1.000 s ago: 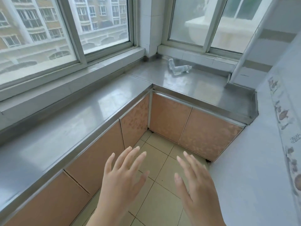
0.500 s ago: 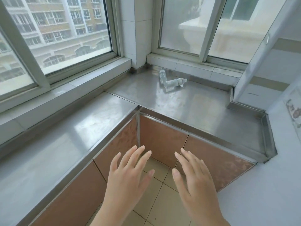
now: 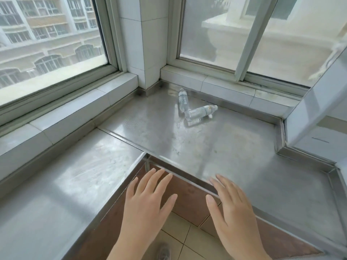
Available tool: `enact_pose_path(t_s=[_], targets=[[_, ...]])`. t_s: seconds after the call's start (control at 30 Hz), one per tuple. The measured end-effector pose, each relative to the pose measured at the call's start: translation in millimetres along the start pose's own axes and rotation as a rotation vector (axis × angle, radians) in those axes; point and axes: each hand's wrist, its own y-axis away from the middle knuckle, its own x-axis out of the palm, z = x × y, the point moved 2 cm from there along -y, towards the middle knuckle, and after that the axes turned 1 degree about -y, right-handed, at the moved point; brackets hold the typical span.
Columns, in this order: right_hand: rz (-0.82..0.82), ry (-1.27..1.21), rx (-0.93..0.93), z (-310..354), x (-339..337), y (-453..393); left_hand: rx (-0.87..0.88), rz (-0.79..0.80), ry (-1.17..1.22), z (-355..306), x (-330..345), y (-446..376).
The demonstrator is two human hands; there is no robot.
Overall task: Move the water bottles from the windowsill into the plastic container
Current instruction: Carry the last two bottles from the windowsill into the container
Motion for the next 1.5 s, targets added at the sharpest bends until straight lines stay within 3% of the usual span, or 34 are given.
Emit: enact_pose_path(t_s=[0.27, 0.8, 1.0, 1.17, 1.27, 1.5], targets=[[0.028, 0.018, 0.102, -30, 25, -120, 0.078, -0.015, 0.028, 22, 45, -139], [0.189, -0.164, 0.228, -123, 105, -358, -0.051, 0.095, 0.03, 45, 148, -361], [0.222, -0.254, 0.443, -151, 140, -422, -0.06, 0.141, 0.074, 55, 198, -444], [0.149, -0.731, 0.908, -163, 178, -470, -0.204, 0.356, 0.26, 63, 251, -522], [0.043, -0.929, 1.129, -168, 196, -492, -0.372, 0.387, 0.391, 66, 281, -566], [-0.081, -1.019, 1.289, -182, 222, -513, -0.566, 0.426, 0.471, 81, 328, -620]])
